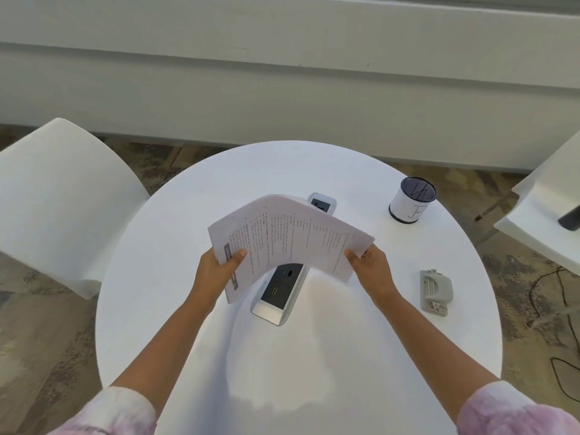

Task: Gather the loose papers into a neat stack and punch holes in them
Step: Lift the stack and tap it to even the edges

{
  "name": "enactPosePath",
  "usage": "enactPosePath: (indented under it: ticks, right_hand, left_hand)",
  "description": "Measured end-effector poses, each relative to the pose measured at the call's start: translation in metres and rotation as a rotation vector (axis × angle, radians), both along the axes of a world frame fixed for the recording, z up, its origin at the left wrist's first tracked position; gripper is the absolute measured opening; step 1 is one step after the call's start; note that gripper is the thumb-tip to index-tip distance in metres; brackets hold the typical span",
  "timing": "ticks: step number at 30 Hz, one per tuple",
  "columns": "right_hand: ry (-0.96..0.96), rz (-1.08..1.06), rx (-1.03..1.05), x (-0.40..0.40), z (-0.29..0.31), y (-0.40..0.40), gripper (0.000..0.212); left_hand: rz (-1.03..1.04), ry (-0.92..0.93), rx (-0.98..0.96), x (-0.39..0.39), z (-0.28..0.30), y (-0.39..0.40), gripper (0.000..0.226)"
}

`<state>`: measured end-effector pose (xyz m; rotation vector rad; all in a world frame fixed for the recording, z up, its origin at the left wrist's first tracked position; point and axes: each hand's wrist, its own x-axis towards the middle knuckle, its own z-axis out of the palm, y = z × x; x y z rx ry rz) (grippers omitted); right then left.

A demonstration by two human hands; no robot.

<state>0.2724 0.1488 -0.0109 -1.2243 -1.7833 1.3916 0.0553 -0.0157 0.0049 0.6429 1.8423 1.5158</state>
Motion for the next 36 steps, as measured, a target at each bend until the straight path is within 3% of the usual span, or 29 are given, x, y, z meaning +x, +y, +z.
enactPosePath:
  ticks: [5, 10, 15, 20, 27, 34, 36]
  right_hand:
    - [0.073, 0.025, -0.052, 0.007, 0.005, 0.004, 0.024]
    - [0.052, 0.097, -0.074, 0.014, 0.011, 0.010, 0.020]
    - [0.061, 0.163, -0.069, 0.014, 0.018, 0.015, 0.019]
    - [0.129, 0.058, -0.022, 0.004, 0.022, 0.013, 0.018]
    - [0.124, 0.133, -0.037, 0.001, 0.016, 0.003, 0.021]
    - [0.079, 0.005, -0.024, 0.004, 0.019, 0.012, 0.014]
    - [0.036, -0.061, 0.001, 0.007, 0.018, 0.015, 0.028]
  left_hand:
    - [-0.037, -0.019, -0.020, -0.009, -0.002, -0.007, 0.035]
    - [-0.179, -0.153, 0.005, -0.028, -0.005, -0.020, 0.071]
    - [-0.130, -0.060, -0.036, -0.031, 0.005, -0.013, 0.017]
    - [-0.077, -0.036, 0.042, -0.025, 0.012, -0.005, 0.023]
    - [-0.038, -0.070, 0.008, -0.008, -0.011, -0.008, 0.040]
    - [0.035, -0.102, 0.035, -0.012, -0.012, -0.010, 0.013]
    - [0.038, -0.143, 0.037, -0.013, -0.012, -0.011, 0.010]
